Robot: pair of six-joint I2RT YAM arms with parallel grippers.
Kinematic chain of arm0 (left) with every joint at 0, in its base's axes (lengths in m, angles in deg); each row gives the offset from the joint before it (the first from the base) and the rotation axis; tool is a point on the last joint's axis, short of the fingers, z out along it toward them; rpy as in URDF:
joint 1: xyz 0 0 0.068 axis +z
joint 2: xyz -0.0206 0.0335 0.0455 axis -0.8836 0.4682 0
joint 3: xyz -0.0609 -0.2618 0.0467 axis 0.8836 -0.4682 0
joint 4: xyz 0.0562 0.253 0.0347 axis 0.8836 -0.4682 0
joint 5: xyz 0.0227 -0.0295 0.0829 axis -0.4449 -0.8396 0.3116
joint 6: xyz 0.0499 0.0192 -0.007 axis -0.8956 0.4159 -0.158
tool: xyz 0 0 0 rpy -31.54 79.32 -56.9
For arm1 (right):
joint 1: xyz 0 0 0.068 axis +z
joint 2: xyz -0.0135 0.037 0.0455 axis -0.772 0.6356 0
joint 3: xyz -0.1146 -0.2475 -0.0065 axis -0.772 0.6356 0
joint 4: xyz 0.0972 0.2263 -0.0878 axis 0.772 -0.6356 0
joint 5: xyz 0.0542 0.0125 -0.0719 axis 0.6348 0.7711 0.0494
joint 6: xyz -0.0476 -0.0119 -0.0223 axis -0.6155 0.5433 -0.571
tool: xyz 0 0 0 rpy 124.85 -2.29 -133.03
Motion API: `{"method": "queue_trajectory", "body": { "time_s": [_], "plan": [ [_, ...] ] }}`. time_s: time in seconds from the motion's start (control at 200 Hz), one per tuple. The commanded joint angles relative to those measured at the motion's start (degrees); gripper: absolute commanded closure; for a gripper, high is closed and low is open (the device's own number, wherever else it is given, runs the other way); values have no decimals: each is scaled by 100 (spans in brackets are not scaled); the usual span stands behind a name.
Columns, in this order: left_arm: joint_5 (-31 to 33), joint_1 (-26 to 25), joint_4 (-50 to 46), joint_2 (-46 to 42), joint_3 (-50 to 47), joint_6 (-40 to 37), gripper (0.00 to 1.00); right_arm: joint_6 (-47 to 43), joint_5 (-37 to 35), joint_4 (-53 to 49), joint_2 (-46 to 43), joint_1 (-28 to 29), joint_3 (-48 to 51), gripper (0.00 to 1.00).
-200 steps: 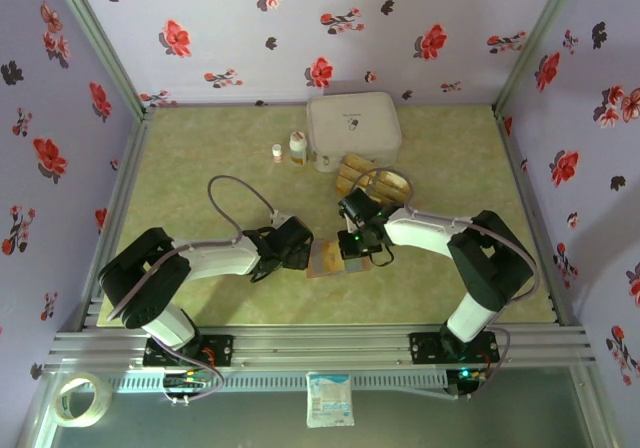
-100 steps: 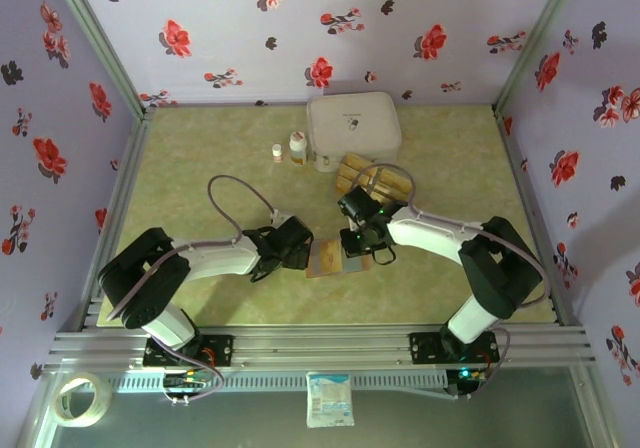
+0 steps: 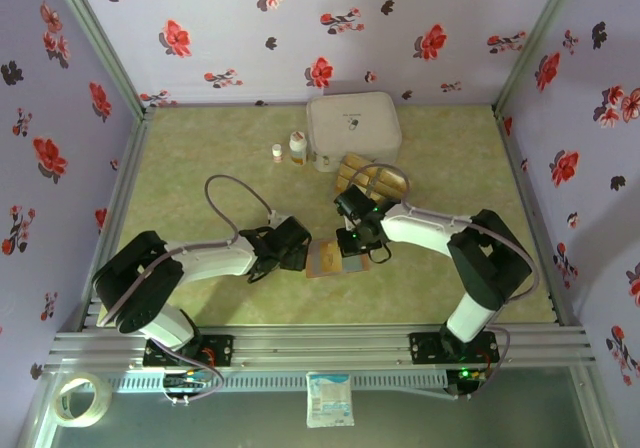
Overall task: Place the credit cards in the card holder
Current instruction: Insert the credit card into the card slot.
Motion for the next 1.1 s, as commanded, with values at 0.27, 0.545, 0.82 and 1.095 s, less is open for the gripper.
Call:
{"method": "queue_trajectory", "body": {
  "time_s": [0.27, 0.545, 0.82, 1.095],
  "plan": [
    [113, 35, 29, 295, 12, 24, 0, 116, 156, 136, 263, 212, -316, 94],
    [62, 32, 175, 384, -35, 31, 0, 166, 136, 104, 476, 459, -522, 95],
    [20, 34, 282, 415, -86, 62, 0, 316, 229, 204, 670, 712, -728, 96],
    [58, 31, 183, 283, -92, 54, 0, 428, 330, 247, 509, 741, -780, 96]
  ]
}}
